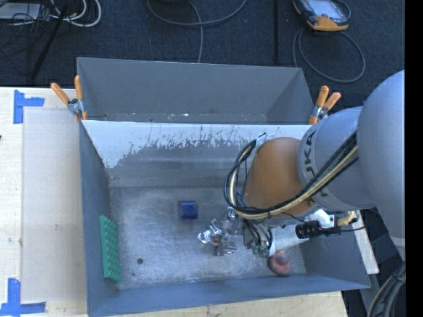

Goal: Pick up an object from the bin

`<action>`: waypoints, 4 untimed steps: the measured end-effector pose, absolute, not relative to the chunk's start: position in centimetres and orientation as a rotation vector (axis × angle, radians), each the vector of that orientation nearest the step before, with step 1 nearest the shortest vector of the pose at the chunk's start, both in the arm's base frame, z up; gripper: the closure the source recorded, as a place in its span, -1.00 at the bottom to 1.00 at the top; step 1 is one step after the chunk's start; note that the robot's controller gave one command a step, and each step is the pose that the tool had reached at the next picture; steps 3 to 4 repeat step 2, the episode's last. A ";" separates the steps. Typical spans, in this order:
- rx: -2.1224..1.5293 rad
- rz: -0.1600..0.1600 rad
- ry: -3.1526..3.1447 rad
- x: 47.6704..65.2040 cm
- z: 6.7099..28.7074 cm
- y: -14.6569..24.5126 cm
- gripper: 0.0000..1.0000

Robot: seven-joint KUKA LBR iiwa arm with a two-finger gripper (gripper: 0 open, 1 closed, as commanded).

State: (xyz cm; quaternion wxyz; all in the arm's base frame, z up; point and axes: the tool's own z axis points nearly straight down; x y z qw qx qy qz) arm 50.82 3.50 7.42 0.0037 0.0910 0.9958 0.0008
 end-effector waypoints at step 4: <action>-0.241 -0.001 3.129 49.6 28.2 -4.6 1.00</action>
Offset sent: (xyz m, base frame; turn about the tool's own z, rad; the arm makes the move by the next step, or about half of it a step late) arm -0.0055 -0.0282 0.1162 0.0435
